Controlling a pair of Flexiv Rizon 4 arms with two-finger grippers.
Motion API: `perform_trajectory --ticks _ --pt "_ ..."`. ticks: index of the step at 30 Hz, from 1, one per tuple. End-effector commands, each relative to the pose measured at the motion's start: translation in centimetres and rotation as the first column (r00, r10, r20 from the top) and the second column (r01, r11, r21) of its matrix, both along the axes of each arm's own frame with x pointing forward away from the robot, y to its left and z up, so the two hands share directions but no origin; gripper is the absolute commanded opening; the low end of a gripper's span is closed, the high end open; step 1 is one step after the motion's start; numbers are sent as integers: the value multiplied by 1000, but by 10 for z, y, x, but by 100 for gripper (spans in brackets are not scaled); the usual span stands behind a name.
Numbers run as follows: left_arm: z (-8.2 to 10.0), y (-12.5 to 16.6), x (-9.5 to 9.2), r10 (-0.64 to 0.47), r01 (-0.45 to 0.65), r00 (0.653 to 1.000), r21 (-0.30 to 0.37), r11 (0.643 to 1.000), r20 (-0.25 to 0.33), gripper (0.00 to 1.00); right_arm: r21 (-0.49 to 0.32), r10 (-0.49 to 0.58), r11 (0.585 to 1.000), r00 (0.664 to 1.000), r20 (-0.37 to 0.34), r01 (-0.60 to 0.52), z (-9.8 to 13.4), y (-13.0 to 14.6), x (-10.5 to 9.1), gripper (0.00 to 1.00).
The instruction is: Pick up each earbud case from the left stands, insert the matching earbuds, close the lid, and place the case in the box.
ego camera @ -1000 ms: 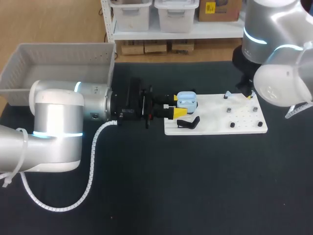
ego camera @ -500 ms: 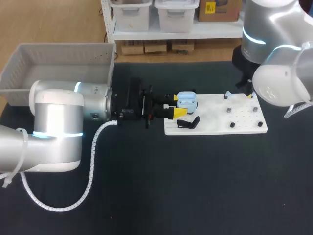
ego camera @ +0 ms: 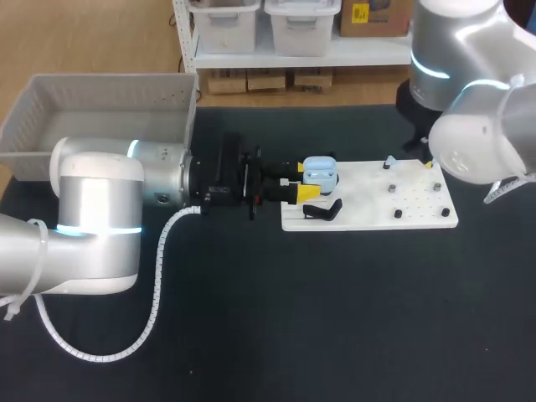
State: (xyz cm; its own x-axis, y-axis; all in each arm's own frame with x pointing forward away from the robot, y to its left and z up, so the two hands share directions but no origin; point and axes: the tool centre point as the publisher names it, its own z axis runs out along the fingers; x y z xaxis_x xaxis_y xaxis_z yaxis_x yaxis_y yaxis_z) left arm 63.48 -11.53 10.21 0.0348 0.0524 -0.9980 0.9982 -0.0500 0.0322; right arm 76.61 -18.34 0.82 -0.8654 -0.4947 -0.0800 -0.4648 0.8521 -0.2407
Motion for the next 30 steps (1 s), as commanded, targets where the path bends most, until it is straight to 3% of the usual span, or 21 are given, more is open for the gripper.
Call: perform_trajectory --ticks 1,2,3,10,22,30 --pt "-1 0 -1 6 -6 1000 -2 1000 3 0 -3 -2 1000 1000 4 2 -1 0 0 13" --pt "-1 0 -1 6 -6 1000 -2 1000 3 0 -3 -3 1000 1000 4 3 -1 0 0 11" --pt "-1 0 -1 6 -6 1000 -2 1000 3 0 -3 -3 1000 1000 4 3 -1 0 0 0" --pt "-1 0 -1 6 -6 1000 -2 1000 3 0 -5 -7 1000 1000 12 7 11 -2 -4 0" --pt "-1 0 -1 6 -6 1000 -2 1000 3 0 61 -69 996 998 1 69 99 4 -36 0" --pt "-1 0 -1 6 -6 1000 -2 1000 3 0 56 -147 987 989 -27 148 114 19 -56 0"
